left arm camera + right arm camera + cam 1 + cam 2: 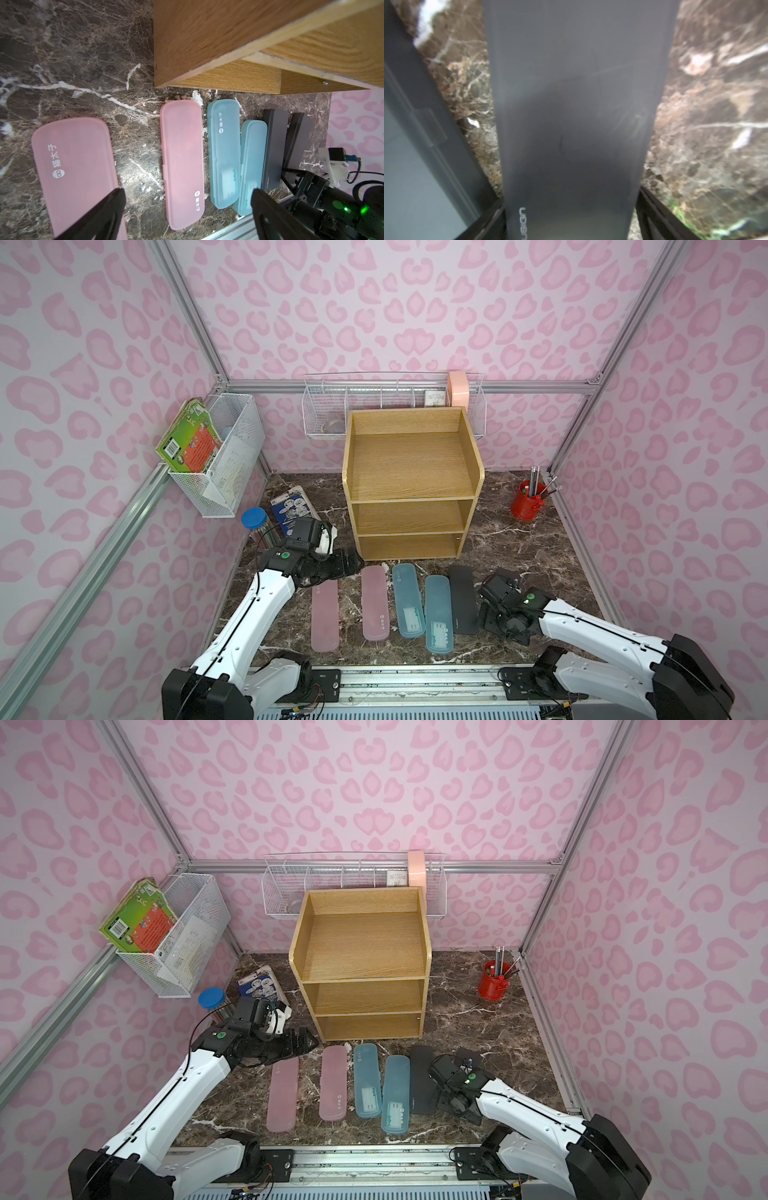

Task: Place the pencil cases on the shelf according to color
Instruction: Pick up the pencil case from the center of the board, then place the pencil case on the shelf.

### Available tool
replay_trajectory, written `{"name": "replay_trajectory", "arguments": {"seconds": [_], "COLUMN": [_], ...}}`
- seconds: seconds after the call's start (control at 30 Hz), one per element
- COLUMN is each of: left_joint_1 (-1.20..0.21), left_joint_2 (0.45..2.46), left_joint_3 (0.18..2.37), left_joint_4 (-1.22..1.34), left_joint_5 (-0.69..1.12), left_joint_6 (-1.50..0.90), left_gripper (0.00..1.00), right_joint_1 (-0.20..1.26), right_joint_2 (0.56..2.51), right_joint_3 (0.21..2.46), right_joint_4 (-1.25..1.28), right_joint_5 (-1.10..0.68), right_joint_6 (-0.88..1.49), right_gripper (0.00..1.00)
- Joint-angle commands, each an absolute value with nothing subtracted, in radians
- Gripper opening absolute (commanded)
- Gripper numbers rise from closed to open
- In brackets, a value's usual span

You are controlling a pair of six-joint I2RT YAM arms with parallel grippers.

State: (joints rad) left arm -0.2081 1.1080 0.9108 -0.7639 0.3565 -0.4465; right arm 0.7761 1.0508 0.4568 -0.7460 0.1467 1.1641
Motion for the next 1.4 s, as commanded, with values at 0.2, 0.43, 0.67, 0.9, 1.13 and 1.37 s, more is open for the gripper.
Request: {"name": "replay_trajectory", "arguments": {"seconds": [0.2, 0.43, 0.67, 0.9, 1.13, 1.37], "left_joint_1": [-0.209, -0.209, -0.21, -0.21, -0.209, -0.209], "left_joint_2": [1.12, 1.105, 1.092, 1.075, 1.054, 1.037], "left_joint_3": [0.926, 0.93, 0.944, 0.987, 1.029, 1.043], "left_joint_4": [-0.768, -0.783, -0.811, -0.818, -0.839, -0.855], "left_joint_5": [0.35, 0.336, 0.319, 0.347, 0.344, 0.34], "left_joint_6": [-0.437, -0.431, -0.422, -0.457, -0.478, -0.491], "left_gripper": [0.99, 0.99, 0.99, 0.99, 0.99, 0.99], "right_joint_1": [0.778, 0.809, 0.896, 1.04, 1.232, 1.416], "right_joint_2": [0.999, 0.888, 0.875, 0.969, 1.054, 1.123], "right_joint_3": [0.411, 0.454, 0.59, 0.773, 0.866, 0.993], "right_joint_4": [-0.688, -0.804, -0.91, -1.024, -1.062, -1.043], "right_joint_5": [0.156, 0.203, 0.251, 0.304, 0.324, 0.388], "right_joint_6": [1.193, 1.22, 1.256, 1.285, 1.332, 1.317], "right_gripper": [0.69, 0.57, 0.53, 0.51, 0.5, 0.48]}}
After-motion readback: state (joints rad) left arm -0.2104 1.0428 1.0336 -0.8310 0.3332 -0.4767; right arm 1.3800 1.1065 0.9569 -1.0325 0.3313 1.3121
